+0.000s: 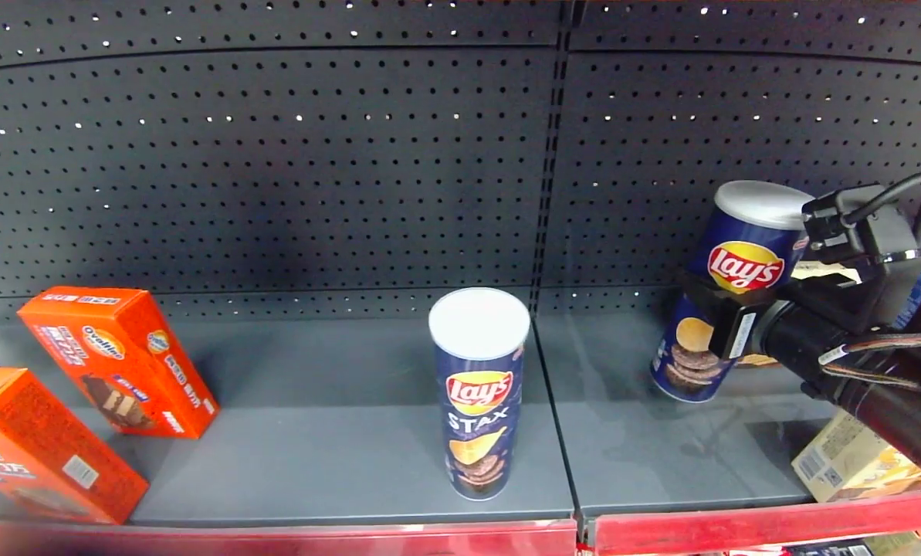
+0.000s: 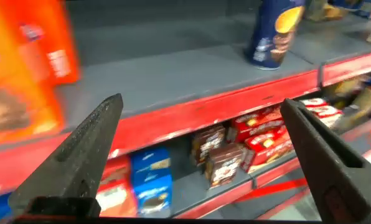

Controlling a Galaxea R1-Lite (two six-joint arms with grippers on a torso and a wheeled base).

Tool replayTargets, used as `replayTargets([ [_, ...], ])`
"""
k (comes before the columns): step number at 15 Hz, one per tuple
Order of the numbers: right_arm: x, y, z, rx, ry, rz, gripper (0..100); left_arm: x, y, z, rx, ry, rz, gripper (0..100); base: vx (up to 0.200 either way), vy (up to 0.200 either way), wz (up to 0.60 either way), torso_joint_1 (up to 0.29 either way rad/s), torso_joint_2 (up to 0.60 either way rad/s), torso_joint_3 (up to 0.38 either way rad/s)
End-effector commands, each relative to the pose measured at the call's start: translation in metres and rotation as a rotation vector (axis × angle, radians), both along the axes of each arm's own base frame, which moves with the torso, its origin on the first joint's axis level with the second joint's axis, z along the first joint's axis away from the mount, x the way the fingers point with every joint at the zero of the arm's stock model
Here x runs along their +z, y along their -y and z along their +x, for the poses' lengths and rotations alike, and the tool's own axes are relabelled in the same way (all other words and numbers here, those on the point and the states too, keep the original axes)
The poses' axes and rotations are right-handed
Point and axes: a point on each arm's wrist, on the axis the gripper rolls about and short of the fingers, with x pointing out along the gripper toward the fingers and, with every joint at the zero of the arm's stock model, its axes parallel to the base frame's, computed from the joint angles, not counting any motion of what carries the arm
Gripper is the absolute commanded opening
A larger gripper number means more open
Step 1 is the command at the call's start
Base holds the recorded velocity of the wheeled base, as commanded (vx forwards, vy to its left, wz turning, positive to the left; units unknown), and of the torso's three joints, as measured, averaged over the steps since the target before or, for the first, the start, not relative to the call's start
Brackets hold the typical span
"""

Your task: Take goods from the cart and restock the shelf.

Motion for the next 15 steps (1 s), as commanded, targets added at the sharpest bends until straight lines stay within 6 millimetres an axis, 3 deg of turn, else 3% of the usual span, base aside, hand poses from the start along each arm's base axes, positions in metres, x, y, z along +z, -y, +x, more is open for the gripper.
replayTargets([
  [1,0.000,0.000,-0.001,0.001,0.001,0.000,0,0.000,0.000,0.000,-0.001,-0.003,0.001,100,0.000,0.000,0.00,0.000,0.00,0.000],
  [10,-0.004,0.001,-0.002,0.000,0.002,-0.041,0,0.000,0.000,0.000,-0.005,-0.008,-0.014,100,0.000,0.000,0.13,0.000,0.00,-0.001],
  [15,-0.006,-0.005,0.023,0.062,-0.010,-0.034,0,0.001,0.000,0.000,-0.005,-0.013,-0.030,100,0.000,0.000,0.00,0.000,0.00,0.000],
])
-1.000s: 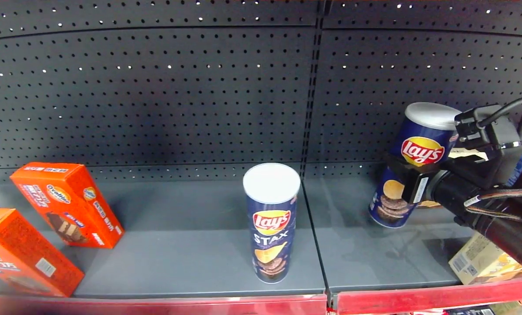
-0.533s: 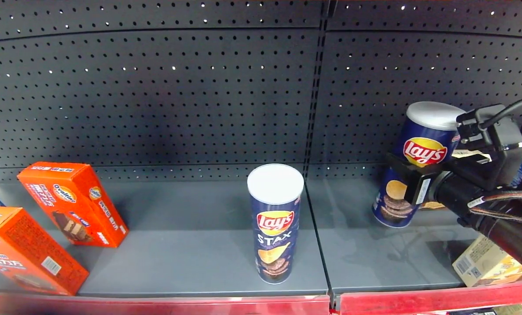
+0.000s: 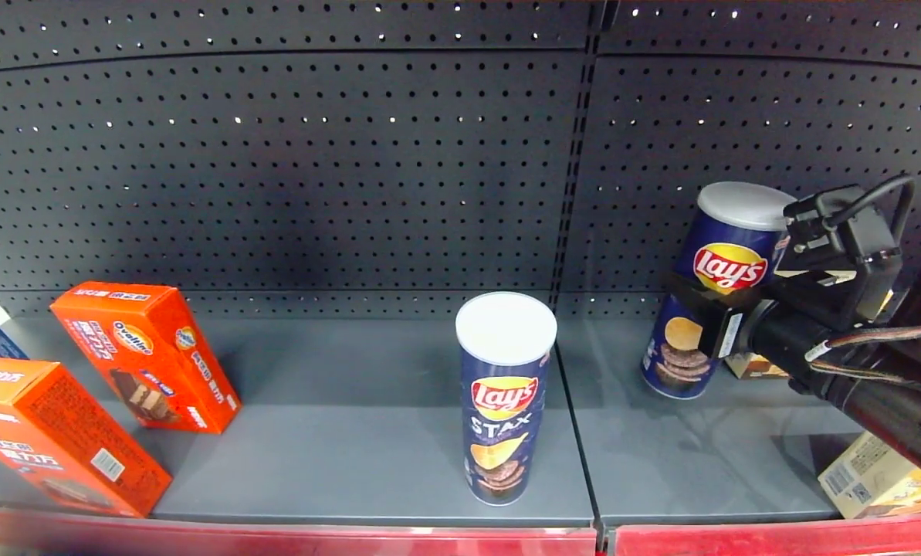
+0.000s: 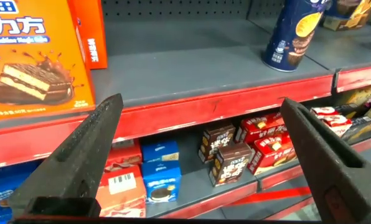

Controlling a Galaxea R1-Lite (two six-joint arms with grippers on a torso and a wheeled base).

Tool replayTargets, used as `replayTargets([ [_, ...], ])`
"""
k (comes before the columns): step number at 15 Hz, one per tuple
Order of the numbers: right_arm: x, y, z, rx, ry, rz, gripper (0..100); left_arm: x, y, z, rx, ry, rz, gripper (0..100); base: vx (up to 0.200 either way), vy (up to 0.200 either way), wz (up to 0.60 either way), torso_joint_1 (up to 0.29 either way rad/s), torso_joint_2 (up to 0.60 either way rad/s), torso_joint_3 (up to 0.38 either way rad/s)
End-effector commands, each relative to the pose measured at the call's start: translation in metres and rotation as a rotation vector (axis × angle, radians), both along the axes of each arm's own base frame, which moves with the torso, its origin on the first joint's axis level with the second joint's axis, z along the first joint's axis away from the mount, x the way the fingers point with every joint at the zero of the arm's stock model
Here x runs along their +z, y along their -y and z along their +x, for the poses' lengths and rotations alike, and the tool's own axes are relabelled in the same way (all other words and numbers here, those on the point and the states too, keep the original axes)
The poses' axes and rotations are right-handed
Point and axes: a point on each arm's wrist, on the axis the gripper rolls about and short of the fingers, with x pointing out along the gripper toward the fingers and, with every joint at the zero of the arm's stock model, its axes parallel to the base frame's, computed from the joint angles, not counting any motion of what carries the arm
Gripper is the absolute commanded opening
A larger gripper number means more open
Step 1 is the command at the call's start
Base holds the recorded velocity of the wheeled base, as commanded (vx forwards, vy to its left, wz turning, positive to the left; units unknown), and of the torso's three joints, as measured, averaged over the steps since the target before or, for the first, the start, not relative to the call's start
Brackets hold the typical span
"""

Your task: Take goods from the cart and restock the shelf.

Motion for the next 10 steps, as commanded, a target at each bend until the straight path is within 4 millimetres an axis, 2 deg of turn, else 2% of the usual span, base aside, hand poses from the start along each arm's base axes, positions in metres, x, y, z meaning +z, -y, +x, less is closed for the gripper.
replayTargets([
  [1,-0.001,-0.003,0.017,0.012,-0.003,-0.005,0,0.000,0.000,0.000,0.000,-0.002,0.001,100,0.000,0.000,0.00,0.000,0.00,0.000],
  [3,0.004,-0.005,0.046,0.085,0.021,-0.005,0,0.000,0.000,0.000,-0.001,-0.002,0.000,100,0.000,0.000,0.00,0.000,0.00,0.000],
  [6,0.005,-0.012,0.070,0.194,0.031,-0.012,0,0.000,0.000,0.000,-0.004,-0.002,0.001,100,0.000,0.000,0.00,0.000,0.00,0.000],
  [8,0.003,-0.015,0.074,0.243,0.032,-0.017,0,0.000,0.000,0.000,-0.004,-0.002,0.001,100,0.000,0.000,0.00,0.000,0.00,0.000],
  [10,0.001,-0.024,0.082,0.371,0.029,-0.028,0,0.000,0.000,0.000,-0.005,-0.001,0.003,100,0.000,0.000,0.00,0.000,0.00,0.000],
])
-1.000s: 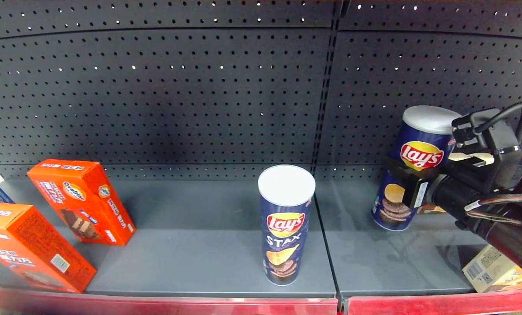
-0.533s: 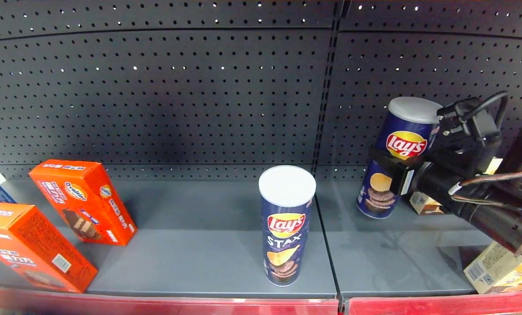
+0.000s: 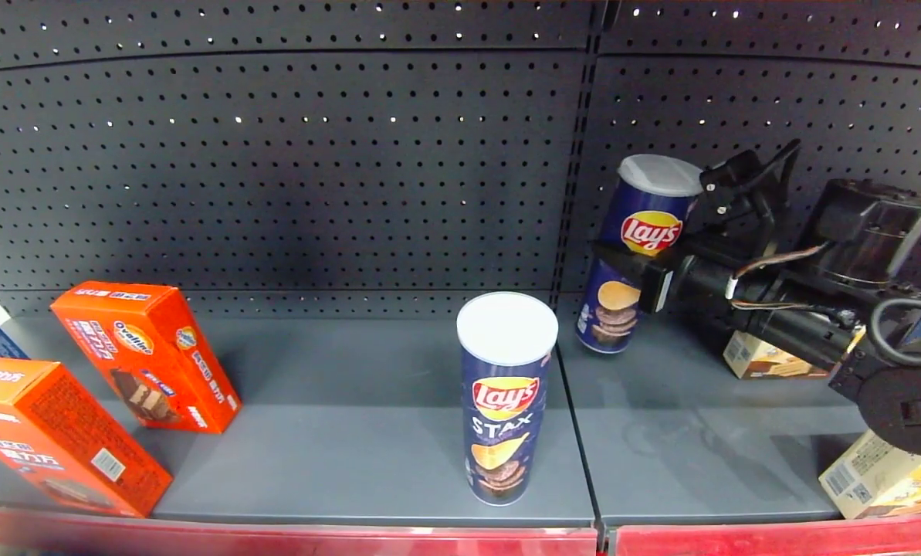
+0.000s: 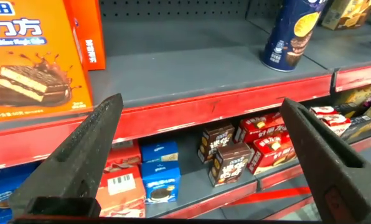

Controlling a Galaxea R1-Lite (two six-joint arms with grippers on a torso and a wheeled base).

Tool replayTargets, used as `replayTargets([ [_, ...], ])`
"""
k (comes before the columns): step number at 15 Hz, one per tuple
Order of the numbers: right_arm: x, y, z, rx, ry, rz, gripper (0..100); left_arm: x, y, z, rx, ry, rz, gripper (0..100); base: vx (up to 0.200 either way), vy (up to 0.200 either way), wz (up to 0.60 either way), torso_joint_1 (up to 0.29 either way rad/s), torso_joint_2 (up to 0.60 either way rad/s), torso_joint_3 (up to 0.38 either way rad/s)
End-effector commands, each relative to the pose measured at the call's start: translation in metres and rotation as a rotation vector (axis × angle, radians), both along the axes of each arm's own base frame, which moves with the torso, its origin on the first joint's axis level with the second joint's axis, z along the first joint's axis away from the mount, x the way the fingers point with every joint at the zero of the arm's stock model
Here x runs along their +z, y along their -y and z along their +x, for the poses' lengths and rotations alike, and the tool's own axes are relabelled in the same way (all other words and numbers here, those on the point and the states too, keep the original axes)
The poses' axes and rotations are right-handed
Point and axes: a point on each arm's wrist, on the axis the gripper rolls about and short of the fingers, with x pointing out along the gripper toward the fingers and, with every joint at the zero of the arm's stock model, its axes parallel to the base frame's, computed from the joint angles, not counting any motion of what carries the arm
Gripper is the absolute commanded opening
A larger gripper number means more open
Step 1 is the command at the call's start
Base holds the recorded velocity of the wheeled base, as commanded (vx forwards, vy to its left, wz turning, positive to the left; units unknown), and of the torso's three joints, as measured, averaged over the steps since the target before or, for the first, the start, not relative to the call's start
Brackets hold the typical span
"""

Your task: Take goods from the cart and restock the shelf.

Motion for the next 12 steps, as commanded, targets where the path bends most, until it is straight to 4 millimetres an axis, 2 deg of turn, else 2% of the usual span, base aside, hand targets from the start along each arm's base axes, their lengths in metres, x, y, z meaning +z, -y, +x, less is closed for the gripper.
replayTargets([
  [1,-0.010,-0.012,0.013,0.046,-0.021,-0.014,0,0.000,0.000,0.000,-0.001,-0.003,0.001,100,0.000,0.000,0.00,0.000,0.00,0.000],
  [6,-0.012,-0.038,0.019,0.208,-0.026,-0.024,0,0.000,0.000,0.000,-0.004,-0.002,0.002,100,0.000,0.000,0.00,0.000,0.00,0.000],
  [12,-0.003,-0.053,0.025,0.355,-0.029,-0.038,0,0.000,0.001,0.000,-0.018,-0.002,0.003,100,0.000,0.000,0.00,0.000,0.00,0.000],
])
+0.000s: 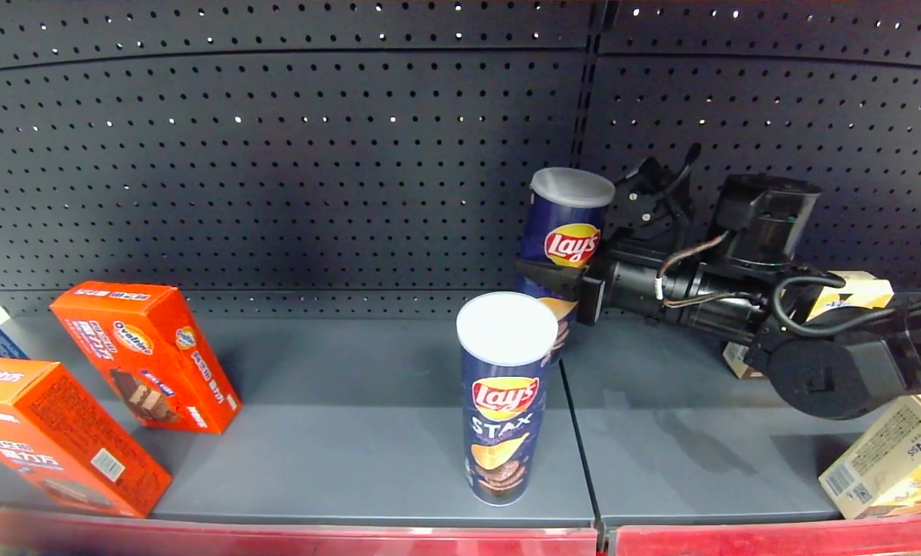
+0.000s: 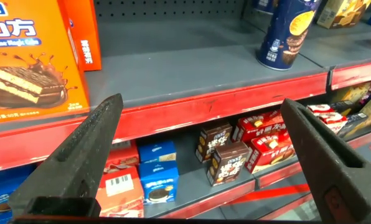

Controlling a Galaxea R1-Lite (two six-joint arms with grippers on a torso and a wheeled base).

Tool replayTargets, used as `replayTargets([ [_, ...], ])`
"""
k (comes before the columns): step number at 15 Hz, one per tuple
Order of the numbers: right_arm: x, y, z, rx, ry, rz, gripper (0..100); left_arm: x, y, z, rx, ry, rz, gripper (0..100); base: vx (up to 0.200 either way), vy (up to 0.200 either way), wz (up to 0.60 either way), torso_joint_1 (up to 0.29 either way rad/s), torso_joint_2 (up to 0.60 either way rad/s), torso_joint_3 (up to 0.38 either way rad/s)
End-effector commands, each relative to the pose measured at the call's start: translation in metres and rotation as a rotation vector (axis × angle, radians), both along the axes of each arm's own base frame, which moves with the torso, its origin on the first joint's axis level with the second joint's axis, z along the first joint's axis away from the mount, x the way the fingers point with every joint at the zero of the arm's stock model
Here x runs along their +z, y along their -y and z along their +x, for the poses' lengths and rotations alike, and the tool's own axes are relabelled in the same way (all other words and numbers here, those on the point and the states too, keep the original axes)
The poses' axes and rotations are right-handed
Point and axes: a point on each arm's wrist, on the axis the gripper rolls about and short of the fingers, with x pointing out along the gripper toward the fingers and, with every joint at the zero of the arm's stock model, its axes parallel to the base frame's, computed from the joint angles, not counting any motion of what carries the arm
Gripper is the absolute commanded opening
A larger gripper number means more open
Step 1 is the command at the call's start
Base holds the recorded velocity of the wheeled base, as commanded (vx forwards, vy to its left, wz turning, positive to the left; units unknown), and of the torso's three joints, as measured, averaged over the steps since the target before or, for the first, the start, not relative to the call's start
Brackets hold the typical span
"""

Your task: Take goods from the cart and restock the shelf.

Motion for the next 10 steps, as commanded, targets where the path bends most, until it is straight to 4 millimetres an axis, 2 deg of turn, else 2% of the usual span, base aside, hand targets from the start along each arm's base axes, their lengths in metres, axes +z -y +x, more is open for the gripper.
replayTargets([
  [1,-0.003,-0.005,0.007,0.013,0.000,-0.001,0,0.000,0.000,0.000,0.001,-0.003,0.000,100,0.000,0.000,0.00,0.000,0.00,0.000],
  [10,-0.019,-0.020,0.016,0.030,-0.022,-0.021,0,0.000,0.000,0.000,0.001,-0.003,0.000,100,0.000,0.000,0.00,0.000,0.00,0.000],
])
